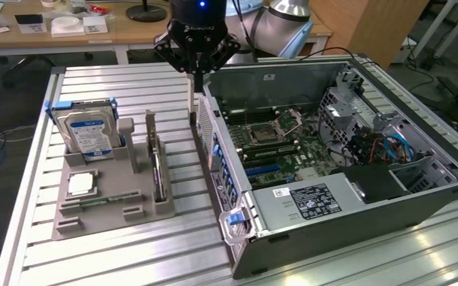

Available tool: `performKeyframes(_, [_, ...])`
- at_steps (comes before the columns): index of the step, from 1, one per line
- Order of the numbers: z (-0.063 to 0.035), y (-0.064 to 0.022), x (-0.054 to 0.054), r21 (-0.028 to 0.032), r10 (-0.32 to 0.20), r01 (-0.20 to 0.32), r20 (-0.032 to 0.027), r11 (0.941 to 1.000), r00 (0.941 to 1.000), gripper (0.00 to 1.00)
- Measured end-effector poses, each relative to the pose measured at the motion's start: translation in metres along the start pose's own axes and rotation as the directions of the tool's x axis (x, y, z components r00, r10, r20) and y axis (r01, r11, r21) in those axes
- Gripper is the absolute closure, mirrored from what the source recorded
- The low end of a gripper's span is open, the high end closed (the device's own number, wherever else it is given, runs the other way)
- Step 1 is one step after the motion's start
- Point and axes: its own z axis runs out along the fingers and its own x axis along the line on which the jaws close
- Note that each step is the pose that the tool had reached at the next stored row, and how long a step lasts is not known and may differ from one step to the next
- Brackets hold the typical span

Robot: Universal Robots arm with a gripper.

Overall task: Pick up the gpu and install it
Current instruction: 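Reach for the gpu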

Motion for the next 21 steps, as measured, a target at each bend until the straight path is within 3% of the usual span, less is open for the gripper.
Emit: performKeyframes(21, [-0.0001,-0.0026,0.021,0.0,0.0,0.0,0.0,1.0,1.0,0.89])
